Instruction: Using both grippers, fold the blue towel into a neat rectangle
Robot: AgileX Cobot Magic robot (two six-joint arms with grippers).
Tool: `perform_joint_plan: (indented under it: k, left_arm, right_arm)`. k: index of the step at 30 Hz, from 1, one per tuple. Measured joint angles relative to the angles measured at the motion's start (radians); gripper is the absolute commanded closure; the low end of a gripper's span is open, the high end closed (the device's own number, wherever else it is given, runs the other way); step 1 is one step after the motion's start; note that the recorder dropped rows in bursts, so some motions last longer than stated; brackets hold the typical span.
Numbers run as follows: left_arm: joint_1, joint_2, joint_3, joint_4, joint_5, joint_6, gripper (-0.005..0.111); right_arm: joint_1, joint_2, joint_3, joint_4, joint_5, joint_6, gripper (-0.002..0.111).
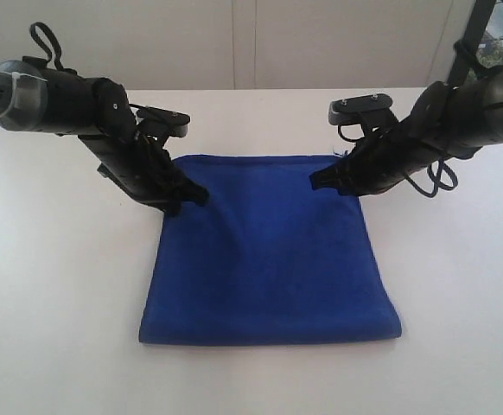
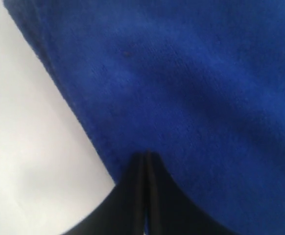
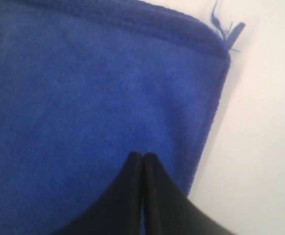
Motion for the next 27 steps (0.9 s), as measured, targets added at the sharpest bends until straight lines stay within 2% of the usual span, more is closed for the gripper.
perform_joint_plan:
  k: [27]
  left_arm:
    - [0.000, 0.006, -0.009, 0.060, 0.026, 0.045, 0.107]
  right_arm:
    - [-0.008, 0.042, -0.002, -0.078, -0.016, 0.000, 0.108]
